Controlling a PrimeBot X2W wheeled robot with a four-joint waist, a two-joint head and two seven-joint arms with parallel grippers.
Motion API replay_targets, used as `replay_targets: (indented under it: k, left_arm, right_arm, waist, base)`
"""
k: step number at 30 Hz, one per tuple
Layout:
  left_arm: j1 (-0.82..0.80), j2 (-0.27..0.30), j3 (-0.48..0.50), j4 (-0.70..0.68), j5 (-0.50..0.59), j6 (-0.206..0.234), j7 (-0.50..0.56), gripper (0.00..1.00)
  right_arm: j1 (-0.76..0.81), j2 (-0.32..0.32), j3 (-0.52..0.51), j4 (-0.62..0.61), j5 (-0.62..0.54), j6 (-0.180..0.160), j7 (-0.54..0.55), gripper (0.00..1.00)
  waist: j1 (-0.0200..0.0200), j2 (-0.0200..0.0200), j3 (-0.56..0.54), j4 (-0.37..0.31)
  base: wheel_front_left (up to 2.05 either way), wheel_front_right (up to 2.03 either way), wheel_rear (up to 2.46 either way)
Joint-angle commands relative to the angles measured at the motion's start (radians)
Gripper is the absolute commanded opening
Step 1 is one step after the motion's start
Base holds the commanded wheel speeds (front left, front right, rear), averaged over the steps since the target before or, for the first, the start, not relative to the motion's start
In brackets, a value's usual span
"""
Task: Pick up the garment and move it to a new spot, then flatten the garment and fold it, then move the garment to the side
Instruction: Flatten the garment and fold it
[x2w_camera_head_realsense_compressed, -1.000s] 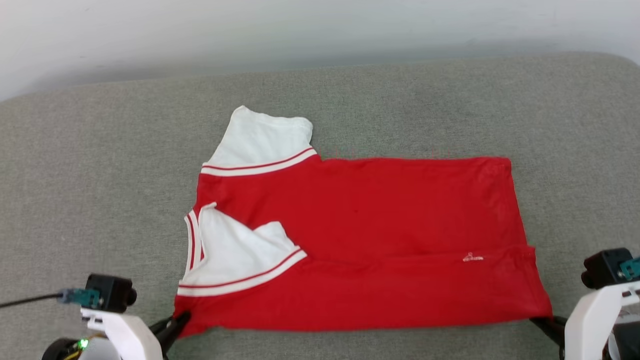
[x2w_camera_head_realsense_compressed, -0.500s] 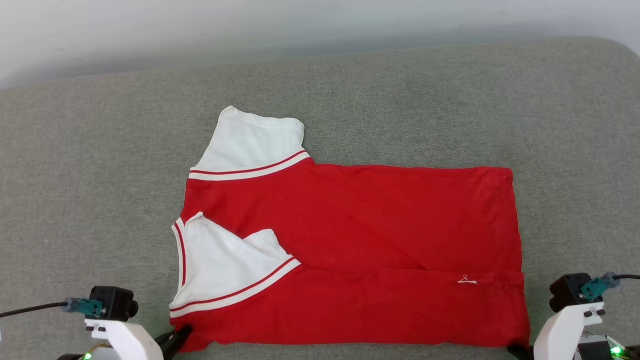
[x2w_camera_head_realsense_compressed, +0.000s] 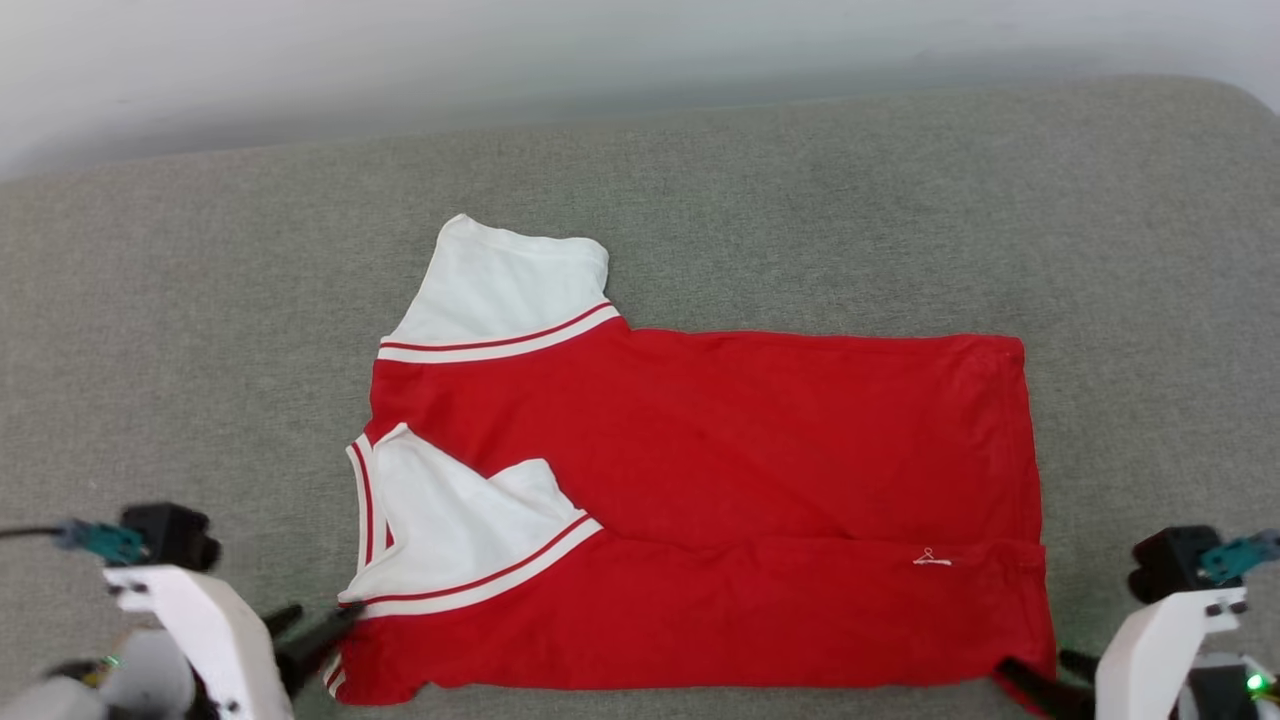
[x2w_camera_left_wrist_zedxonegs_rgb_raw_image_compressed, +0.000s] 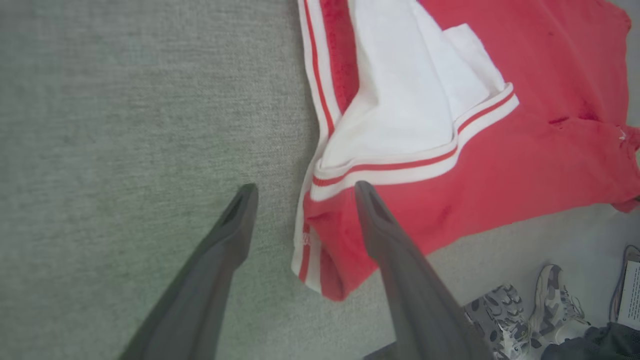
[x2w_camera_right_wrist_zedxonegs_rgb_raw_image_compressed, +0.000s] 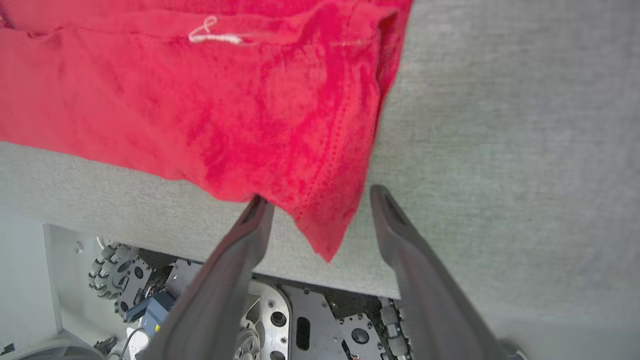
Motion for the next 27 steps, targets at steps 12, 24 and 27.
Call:
replay_targets:
  k: [12,24,27]
  left_arm:
    - [-0.247,0.163,0.087,-0.084,-0.009,0.091,0.227,1.00]
    - [-0.585,0.057,0.014,0.223,0.126,0.029,0.357,1.00]
    - [-0.653,0.037,-0.003,0.299,0.157,0.002,0.376,1.00]
  right_arm:
    - [-0.082,0.028,-0.073,-0.062,-0.009,-0.001,-0.034,1.00]
    - [-0.153,0.050,0.034,-0.054,0.025,-0.001,-0.121,1.00]
    - [-0.168,0.040,0.040,-0.058,0.031,-0.001,-0.142,1.00]
  waist:
    - [0.0000,0.0000,0.041,-0.106]
    - [0.0000,0.0000,0.151,-0.255]
    - [0.0000,0.0000,0.180,-0.283]
  base:
    - [0.00,0.00,0.00]
    - [0.00,0.00,0.00]
    - [0.00,0.00,0.00]
